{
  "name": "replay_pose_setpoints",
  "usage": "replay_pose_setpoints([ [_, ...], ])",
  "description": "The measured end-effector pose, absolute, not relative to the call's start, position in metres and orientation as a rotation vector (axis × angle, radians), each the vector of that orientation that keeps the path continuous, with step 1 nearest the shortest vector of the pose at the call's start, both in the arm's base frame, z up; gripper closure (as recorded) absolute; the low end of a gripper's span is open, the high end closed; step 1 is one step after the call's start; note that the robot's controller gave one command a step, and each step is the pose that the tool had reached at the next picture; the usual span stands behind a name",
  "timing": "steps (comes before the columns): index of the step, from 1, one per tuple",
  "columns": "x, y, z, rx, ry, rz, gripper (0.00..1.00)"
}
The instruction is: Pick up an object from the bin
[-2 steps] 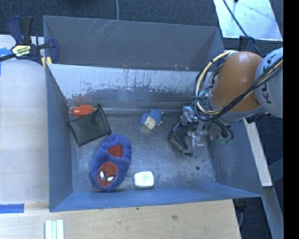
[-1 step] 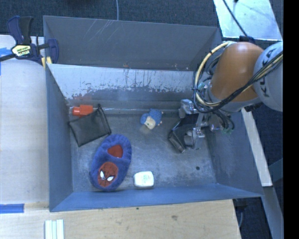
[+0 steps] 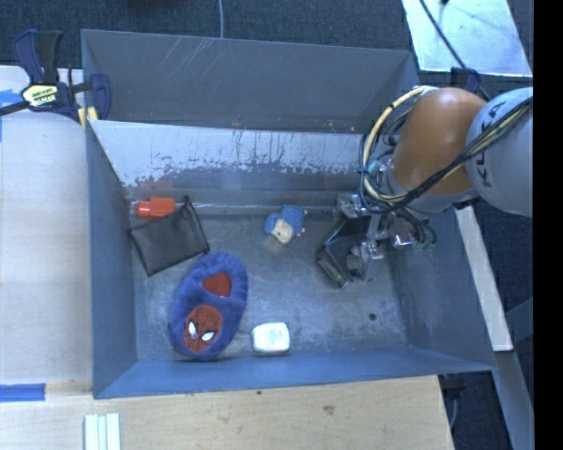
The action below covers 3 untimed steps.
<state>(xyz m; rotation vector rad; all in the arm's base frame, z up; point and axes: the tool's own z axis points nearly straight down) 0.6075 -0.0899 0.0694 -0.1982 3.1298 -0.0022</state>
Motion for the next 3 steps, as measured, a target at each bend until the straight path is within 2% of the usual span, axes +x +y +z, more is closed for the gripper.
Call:
replay_pose_setpoints([
  [1, 0.609, -0.088, 0.073, -0.203, 3.125, 0.0, 1.0],
  [2, 0.601, -0.084, 0.187, -0.192, 3.131, -0.002, 1.0],
  [3, 0.6, -0.085, 0.31, -0.224, 3.128, -0.001, 1.0],
])
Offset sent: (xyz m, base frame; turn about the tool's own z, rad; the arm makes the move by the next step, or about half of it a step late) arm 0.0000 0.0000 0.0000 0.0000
